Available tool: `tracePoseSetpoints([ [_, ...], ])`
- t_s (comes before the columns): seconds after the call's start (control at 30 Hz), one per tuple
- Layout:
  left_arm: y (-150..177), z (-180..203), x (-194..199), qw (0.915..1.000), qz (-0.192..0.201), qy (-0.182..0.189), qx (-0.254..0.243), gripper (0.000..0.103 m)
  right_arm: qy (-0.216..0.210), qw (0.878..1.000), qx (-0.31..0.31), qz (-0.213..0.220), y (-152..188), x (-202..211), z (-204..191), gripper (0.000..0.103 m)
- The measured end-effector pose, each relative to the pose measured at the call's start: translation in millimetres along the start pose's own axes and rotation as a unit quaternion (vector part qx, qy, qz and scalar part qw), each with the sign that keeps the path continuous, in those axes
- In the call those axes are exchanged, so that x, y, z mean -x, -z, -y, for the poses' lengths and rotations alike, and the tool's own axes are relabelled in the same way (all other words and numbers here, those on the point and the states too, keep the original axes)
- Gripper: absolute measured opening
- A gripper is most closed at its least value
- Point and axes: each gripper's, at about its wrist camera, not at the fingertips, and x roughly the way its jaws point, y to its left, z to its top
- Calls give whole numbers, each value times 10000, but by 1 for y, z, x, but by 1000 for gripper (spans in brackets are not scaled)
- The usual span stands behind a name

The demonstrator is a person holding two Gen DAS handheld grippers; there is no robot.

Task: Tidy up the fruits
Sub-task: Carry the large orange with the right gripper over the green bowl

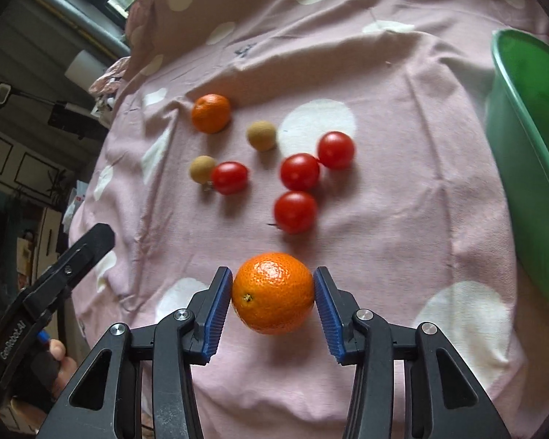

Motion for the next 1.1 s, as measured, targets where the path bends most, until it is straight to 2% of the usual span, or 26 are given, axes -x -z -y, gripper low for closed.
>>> tracePoseSetpoints([
  [0.1,4,10,-4,9998,-28,143,-147,59,-174,9995,-248,-24,-3,-1,15,47],
  [0.2,8,19,-11,9994,-129,103,-294,54,-342,9989,-323,-48,-6,-1,20,48],
  [0.37,15,31,-17,9974,-332,361,-533,52,-344,9982,-478,78,-8,8,28,53],
  [0.57,29,54,-31,9912,-704,682,-886,52,-299,9973,-544,380,-11,21,33,53],
  [0.7,39,70,-42,9840,-982,953,-1143,52,-663,9955,-630,239,-11,19,33,53],
  [0.77,44,75,-49,9818,-1112,973,-1190,52,-704,9955,-590,219,-10,18,31,53],
  [0.87,49,78,-58,9792,-1289,979,-1222,52,-562,9968,-543,153,-8,12,27,46],
  [0.97,52,82,-66,9774,-1388,959,-1272,51,-584,9970,-507,72,-7,6,25,45],
  [1.1,53,80,-73,9780,-1443,886,-1221,43,-591,9971,-478,26,-6,4,24,45],
])
